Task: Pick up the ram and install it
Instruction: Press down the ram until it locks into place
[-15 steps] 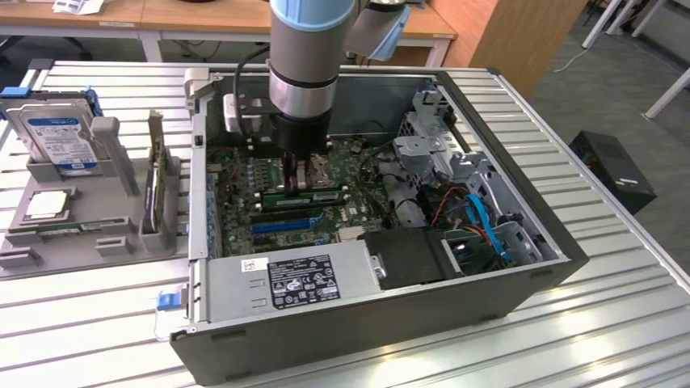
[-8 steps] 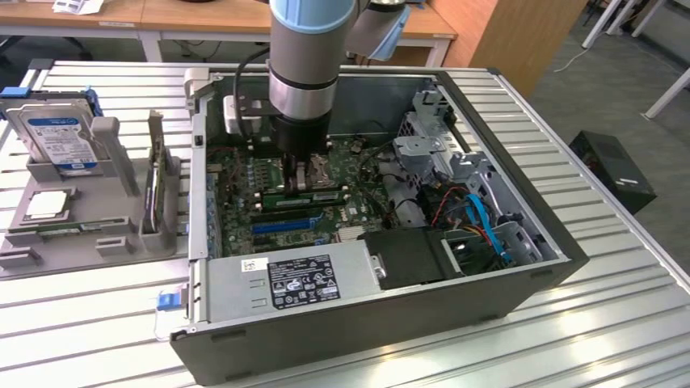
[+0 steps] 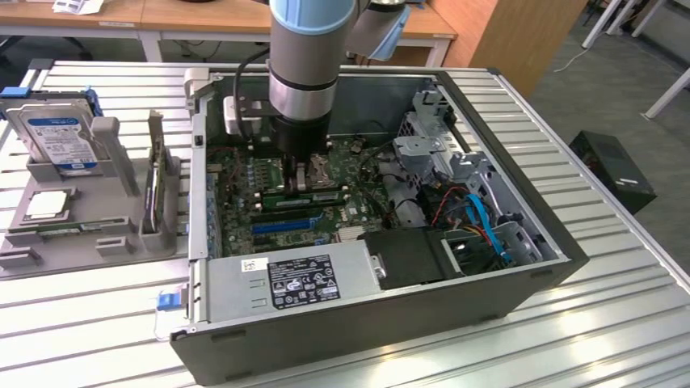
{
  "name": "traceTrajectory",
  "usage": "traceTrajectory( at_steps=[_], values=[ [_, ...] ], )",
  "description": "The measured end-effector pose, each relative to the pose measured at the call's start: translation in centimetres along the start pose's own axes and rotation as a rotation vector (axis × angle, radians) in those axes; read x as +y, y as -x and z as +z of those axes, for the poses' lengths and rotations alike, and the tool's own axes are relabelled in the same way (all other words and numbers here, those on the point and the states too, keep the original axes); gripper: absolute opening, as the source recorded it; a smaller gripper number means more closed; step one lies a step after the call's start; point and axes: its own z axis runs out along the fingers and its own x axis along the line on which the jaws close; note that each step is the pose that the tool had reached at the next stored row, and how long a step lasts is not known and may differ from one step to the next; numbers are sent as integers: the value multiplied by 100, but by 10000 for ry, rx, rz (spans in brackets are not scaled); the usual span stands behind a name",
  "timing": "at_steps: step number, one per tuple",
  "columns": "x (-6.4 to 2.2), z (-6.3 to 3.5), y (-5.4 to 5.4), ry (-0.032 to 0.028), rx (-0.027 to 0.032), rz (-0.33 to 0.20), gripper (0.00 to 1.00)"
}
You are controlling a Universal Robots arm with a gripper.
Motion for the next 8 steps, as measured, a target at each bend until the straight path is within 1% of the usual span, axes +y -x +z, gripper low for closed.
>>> traceTrajectory(
  at_steps=[8],
  values=[
    [-1, 9, -7, -1, 0, 0, 11]
  ],
)
